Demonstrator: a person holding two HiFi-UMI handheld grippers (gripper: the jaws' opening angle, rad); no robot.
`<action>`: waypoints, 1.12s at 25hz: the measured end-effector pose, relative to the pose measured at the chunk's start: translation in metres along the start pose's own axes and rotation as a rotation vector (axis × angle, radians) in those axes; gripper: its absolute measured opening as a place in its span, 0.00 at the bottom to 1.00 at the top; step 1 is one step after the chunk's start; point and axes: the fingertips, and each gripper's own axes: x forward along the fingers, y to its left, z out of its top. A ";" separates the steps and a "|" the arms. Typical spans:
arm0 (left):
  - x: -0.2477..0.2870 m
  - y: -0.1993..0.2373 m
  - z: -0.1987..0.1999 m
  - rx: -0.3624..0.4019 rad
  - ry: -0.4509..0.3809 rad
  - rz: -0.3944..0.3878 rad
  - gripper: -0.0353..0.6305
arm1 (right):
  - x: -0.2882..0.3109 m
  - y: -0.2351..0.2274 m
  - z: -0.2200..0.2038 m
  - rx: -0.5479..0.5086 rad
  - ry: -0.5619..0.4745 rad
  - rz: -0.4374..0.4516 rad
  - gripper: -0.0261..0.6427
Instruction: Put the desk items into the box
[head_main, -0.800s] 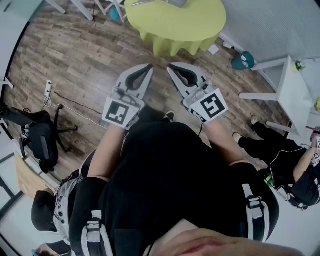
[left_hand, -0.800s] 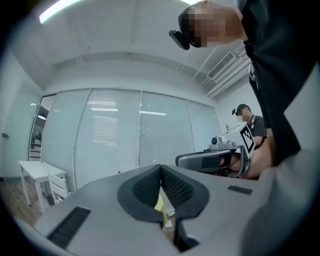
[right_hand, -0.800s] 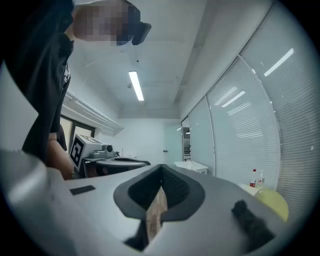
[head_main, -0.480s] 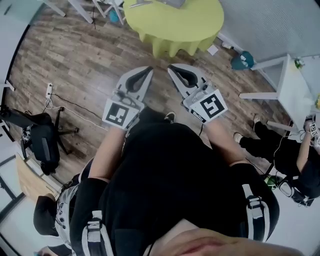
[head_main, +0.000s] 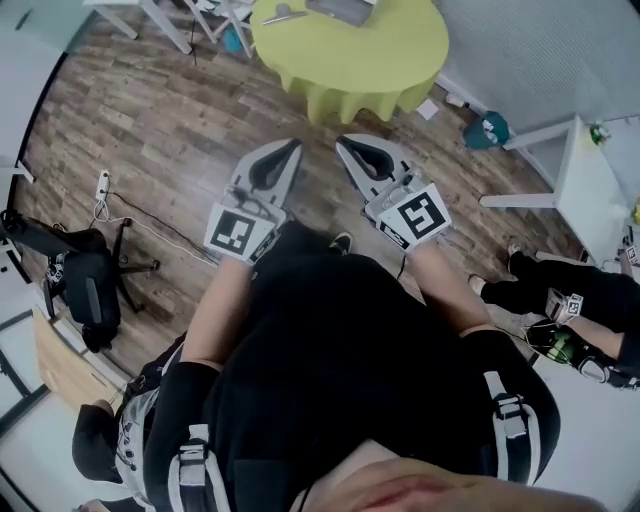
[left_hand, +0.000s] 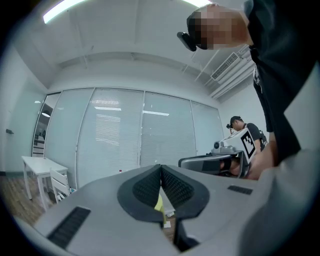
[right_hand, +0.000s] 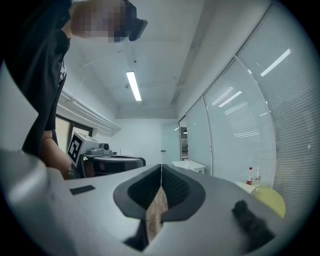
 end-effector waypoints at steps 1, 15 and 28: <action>0.002 0.004 0.003 -0.007 -0.018 0.002 0.07 | 0.003 -0.002 -0.001 -0.001 -0.002 -0.005 0.07; 0.024 0.097 0.002 0.017 -0.033 -0.060 0.07 | 0.100 -0.029 -0.003 0.006 0.017 -0.045 0.07; 0.019 0.193 -0.003 -0.003 -0.041 -0.093 0.07 | 0.197 -0.033 -0.006 0.005 0.037 -0.076 0.07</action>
